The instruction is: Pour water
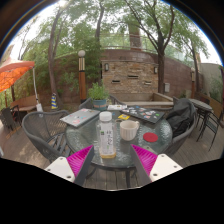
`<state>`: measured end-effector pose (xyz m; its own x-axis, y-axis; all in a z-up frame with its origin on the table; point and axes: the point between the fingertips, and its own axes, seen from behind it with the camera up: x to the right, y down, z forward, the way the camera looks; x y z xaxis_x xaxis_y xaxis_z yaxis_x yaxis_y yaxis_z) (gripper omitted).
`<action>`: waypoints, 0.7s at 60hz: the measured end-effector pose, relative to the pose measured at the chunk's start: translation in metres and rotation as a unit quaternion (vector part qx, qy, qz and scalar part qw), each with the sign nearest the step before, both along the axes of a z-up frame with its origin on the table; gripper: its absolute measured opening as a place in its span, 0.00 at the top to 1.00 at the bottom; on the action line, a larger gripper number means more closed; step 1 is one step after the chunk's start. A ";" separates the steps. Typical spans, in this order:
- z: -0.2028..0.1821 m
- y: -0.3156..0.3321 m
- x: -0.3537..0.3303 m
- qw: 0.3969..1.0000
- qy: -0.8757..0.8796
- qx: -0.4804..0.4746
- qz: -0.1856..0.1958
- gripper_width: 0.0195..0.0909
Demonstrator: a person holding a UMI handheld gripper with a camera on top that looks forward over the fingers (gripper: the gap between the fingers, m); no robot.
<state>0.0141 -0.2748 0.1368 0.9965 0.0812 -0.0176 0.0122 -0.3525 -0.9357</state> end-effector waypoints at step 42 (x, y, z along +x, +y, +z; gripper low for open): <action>-0.046 0.177 -0.059 0.991 -0.062 0.105 0.057 0.48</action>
